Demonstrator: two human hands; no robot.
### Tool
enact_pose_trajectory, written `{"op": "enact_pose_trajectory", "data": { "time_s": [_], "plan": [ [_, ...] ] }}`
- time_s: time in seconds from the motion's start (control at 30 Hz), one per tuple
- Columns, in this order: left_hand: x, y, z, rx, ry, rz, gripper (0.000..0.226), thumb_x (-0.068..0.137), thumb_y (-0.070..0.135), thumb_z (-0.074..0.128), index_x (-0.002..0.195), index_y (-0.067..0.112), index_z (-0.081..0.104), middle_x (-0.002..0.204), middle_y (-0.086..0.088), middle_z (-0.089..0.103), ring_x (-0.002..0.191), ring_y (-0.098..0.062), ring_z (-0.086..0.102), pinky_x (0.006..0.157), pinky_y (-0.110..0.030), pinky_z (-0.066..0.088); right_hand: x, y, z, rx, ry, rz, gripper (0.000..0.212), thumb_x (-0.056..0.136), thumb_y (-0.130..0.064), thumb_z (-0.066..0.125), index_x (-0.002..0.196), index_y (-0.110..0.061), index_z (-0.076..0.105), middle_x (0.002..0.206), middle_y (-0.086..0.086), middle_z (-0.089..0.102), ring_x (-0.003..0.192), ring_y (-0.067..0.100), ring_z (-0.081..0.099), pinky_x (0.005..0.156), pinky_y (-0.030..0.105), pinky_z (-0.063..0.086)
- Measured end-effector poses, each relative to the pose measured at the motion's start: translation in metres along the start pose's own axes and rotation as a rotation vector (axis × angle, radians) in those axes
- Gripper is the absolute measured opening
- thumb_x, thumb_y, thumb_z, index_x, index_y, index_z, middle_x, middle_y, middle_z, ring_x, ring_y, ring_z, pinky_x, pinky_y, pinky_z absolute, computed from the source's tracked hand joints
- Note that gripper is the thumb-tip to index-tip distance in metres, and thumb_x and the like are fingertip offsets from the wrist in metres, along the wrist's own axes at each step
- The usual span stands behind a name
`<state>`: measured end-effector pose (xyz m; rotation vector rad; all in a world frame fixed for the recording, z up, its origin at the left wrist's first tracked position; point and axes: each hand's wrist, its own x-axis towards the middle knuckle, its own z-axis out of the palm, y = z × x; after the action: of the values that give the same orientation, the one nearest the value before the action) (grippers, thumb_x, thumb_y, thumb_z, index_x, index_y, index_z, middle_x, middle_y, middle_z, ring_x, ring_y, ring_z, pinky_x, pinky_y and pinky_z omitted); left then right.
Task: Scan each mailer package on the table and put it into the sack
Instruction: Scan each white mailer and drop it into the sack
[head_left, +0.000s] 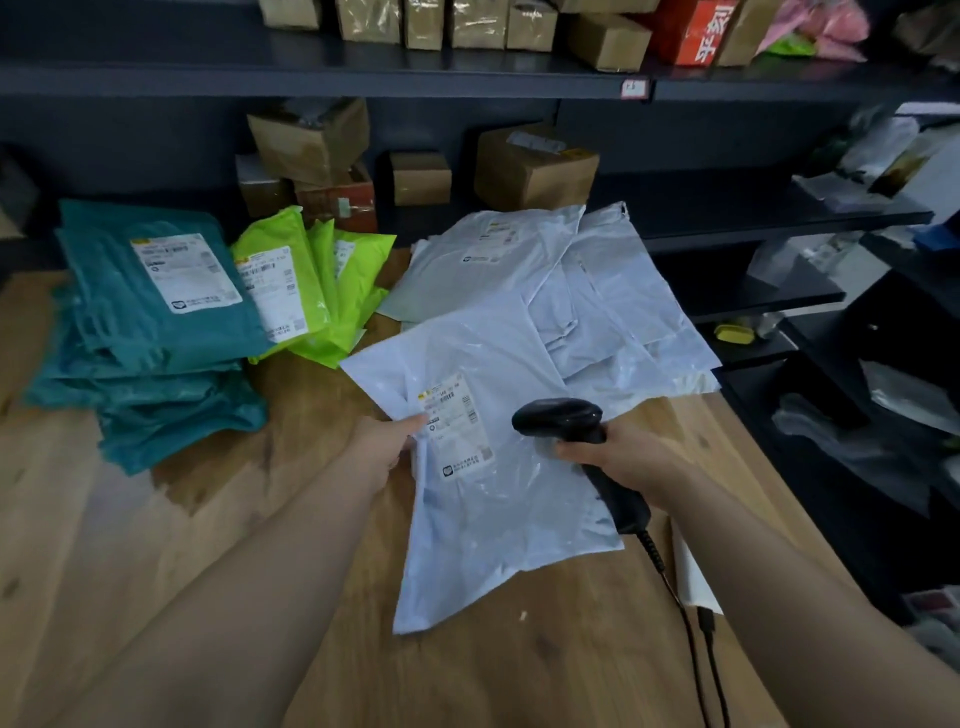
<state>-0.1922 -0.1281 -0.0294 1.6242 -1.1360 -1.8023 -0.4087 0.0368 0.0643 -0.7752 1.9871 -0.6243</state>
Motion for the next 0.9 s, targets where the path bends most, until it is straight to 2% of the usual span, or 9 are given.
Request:
{"op": "enact_pose_trajectory", "data": {
  "time_s": [0.03, 0.13, 0.27, 0.4, 0.47, 0.53, 0.67, 0.8, 0.9],
  "plan": [
    [0.0, 0.0, 0.003, 0.009, -0.007, -0.003, 0.019, 0.081, 0.014, 0.076, 0.085, 0.001, 0.064, 0.072, -0.005, 0.066, 0.065, -0.015, 0.056, 0.054, -0.022, 0.046, -0.002, 0.001, 0.0, -0.024, 0.0, -0.005, 0.031, 0.077, -0.038, 0.081, 0.087, -0.011, 0.07, 0.076, 0.003, 0.067, 0.068, 0.019, 0.064, 0.07, 0.033, 0.054],
    [-0.006, -0.001, 0.006, 0.008, -0.032, 0.022, 0.024, 0.089, 0.011, 0.066, 0.11, 0.0, 0.062, 0.084, -0.002, 0.063, 0.072, -0.016, 0.056, 0.064, -0.027, 0.048, -0.01, 0.001, -0.003, -0.074, 0.028, -0.016, 0.03, 0.08, -0.036, 0.078, 0.096, -0.011, 0.071, 0.09, 0.011, 0.072, 0.081, 0.025, 0.069, 0.078, 0.036, 0.054],
    [-0.025, 0.003, -0.004, -0.101, -0.096, 0.051, 0.007, 0.096, 0.017, 0.057, 0.099, 0.013, 0.061, 0.095, -0.002, 0.065, 0.075, -0.01, 0.062, 0.077, -0.031, 0.048, -0.036, -0.013, -0.015, -0.06, 0.122, -0.104, 0.018, 0.087, -0.027, 0.072, 0.084, -0.011, 0.065, 0.072, 0.003, 0.063, 0.066, 0.017, 0.058, 0.063, 0.027, 0.045],
    [-0.04, 0.004, -0.014, -0.188, -0.134, 0.133, 0.014, 0.098, 0.015, 0.052, 0.09, 0.015, 0.064, 0.087, 0.003, 0.068, 0.064, -0.003, 0.069, 0.06, -0.021, 0.055, -0.063, -0.034, -0.016, 0.073, 0.031, -0.208, 0.016, 0.088, -0.023, 0.071, 0.096, -0.009, 0.068, 0.085, 0.011, 0.072, 0.065, 0.019, 0.065, 0.07, 0.037, 0.055],
    [-0.047, 0.006, -0.018, -0.187, -0.122, 0.157, 0.015, 0.098, 0.017, 0.053, 0.09, 0.015, 0.065, 0.088, 0.002, 0.069, 0.067, -0.005, 0.069, 0.062, -0.023, 0.055, -0.072, -0.043, -0.014, 0.062, 0.026, -0.237, 0.013, 0.088, -0.023, 0.07, 0.092, -0.01, 0.069, 0.079, 0.009, 0.072, 0.059, 0.018, 0.063, 0.066, 0.035, 0.054],
    [-0.052, 0.006, -0.022, -0.179, -0.109, 0.158, 0.015, 0.098, 0.019, 0.053, 0.092, 0.015, 0.066, 0.09, 0.0, 0.07, 0.077, -0.011, 0.07, 0.07, -0.029, 0.056, -0.077, -0.051, -0.009, 0.053, 0.033, -0.242, 0.013, 0.088, -0.023, 0.068, 0.087, -0.01, 0.067, 0.073, 0.007, 0.069, 0.053, 0.015, 0.059, 0.058, 0.031, 0.051],
    [-0.062, 0.006, -0.027, -0.204, -0.086, 0.182, 0.023, 0.096, 0.021, 0.057, 0.109, 0.004, 0.066, 0.114, -0.016, 0.068, 0.107, -0.032, 0.064, 0.099, -0.047, 0.048, -0.079, -0.057, 0.003, 0.047, 0.021, -0.223, 0.015, 0.088, -0.021, 0.066, 0.082, -0.007, 0.063, 0.067, 0.006, 0.061, 0.045, 0.013, 0.054, 0.051, 0.027, 0.045],
    [-0.069, 0.006, -0.026, -0.229, -0.069, 0.183, 0.015, 0.098, 0.017, 0.053, 0.1, 0.007, 0.064, 0.101, -0.01, 0.068, 0.09, -0.023, 0.065, 0.087, -0.037, 0.051, -0.082, -0.056, 0.008, 0.065, 0.005, -0.21, 0.014, 0.088, -0.02, 0.065, 0.081, -0.008, 0.061, 0.065, 0.005, 0.058, 0.045, 0.013, 0.053, 0.049, 0.025, 0.044],
    [-0.07, 0.006, -0.025, -0.23, -0.068, 0.182, 0.014, 0.099, 0.017, 0.052, 0.097, 0.01, 0.064, 0.097, -0.007, 0.068, 0.086, -0.021, 0.066, 0.081, -0.035, 0.053, -0.083, -0.056, 0.009, 0.079, 0.011, -0.208, 0.016, 0.088, -0.02, 0.065, 0.08, -0.008, 0.06, 0.063, 0.005, 0.057, 0.043, 0.013, 0.052, 0.048, 0.024, 0.044]
  ]
}}
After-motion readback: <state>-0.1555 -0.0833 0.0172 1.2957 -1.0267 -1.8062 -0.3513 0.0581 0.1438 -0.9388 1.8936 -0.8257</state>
